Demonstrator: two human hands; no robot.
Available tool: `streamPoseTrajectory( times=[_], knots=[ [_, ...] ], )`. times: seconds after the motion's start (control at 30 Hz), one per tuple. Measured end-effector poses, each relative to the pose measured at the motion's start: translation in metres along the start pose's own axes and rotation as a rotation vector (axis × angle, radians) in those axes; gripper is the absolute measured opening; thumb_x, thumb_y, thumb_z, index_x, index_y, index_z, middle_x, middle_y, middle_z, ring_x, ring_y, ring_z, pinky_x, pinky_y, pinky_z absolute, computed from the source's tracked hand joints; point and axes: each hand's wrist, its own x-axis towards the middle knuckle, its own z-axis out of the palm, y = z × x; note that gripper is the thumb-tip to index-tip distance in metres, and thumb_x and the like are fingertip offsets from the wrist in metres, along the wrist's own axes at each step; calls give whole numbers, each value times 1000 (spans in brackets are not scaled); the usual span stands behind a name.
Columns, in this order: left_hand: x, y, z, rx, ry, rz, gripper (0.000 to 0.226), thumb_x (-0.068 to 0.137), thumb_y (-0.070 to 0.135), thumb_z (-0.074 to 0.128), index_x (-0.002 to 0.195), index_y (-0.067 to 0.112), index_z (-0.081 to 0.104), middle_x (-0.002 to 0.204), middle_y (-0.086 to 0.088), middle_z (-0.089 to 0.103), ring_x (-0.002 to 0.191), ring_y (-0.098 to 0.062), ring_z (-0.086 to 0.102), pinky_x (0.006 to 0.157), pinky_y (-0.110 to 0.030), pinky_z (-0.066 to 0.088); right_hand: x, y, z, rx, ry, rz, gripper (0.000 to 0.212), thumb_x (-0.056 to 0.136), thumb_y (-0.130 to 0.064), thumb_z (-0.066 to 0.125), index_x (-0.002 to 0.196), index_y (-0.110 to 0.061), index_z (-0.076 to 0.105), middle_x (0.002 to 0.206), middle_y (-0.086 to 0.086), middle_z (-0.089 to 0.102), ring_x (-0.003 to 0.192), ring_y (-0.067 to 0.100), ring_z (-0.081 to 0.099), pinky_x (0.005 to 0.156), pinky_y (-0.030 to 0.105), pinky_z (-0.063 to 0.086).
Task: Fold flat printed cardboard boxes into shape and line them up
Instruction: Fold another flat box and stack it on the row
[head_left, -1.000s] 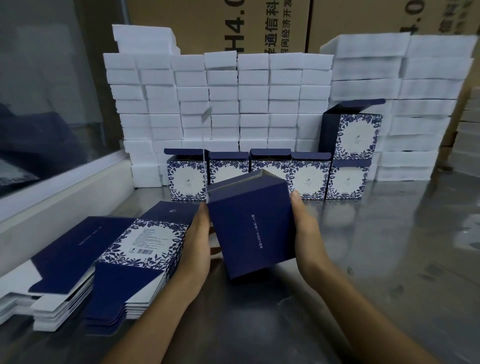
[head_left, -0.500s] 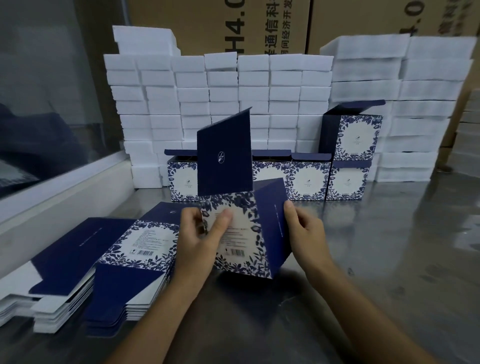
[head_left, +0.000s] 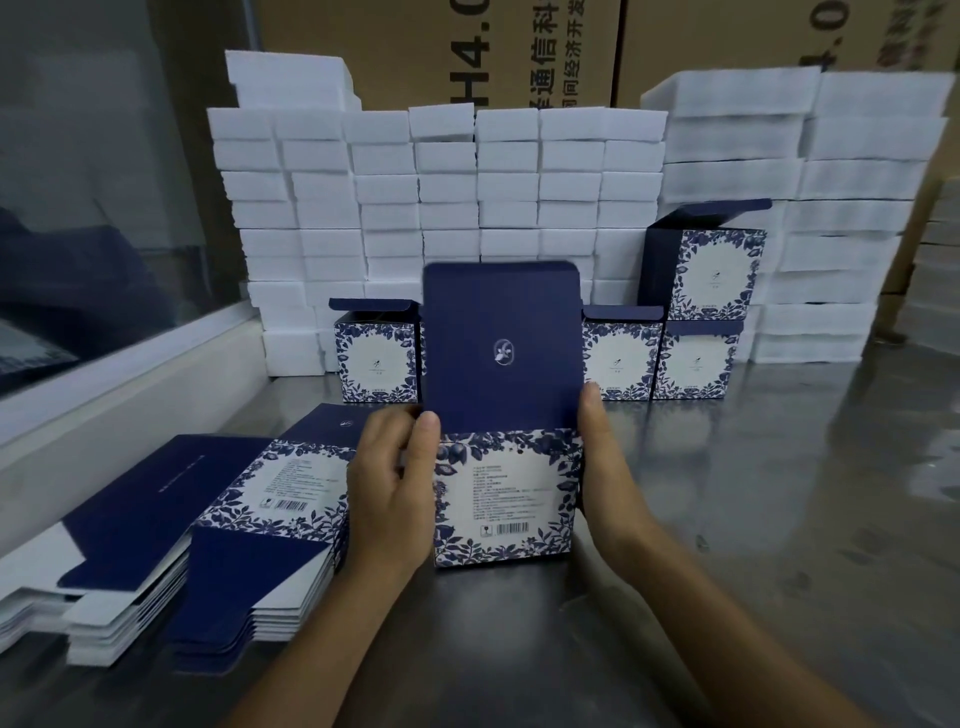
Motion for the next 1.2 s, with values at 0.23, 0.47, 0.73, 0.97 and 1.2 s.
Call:
streamPoseTrajectory(
  times=[0.23,0.47,0.73,0.97,1.2],
  knots=[
    [-6,2,5,159,-16,76,33,95,52,36,122,37,47,107,20,59,97,3,57,76,-15,46,2,4,-1,-157,262,-193,44,99,-48,53,139,-50,34,123,-10,62,103,4,67,89,28,52],
    [-8,4,6,332,-97,154,54,100,49,23,132,23,58,126,7,54,106,6,48,87,-3,33,-3,-1,9,-755,399,-541,29,103,-31,50,105,-15,74,136,11,49,123,16,51,100,36,44],
    [-12,11,10,329,-102,127,55,98,47,25,132,17,57,127,1,55,110,-13,56,85,-25,44,-15,7,35,-1094,356,-632,34,98,-37,45,117,-30,72,124,-3,64,118,24,57,95,60,40],
    [-12,15,12,331,-89,119,51,99,44,29,126,17,62,122,0,57,104,-15,59,81,-32,50,-10,6,34,-1046,407,-638,28,96,-39,47,102,-30,74,114,-9,66,109,22,61,89,55,42],
    [-10,13,12,336,-85,125,41,100,35,35,126,18,61,124,6,58,107,-7,55,85,-24,45,-3,18,9,-878,431,-601,31,97,-37,57,110,-12,71,131,13,56,118,24,51,92,41,51]
  ],
)
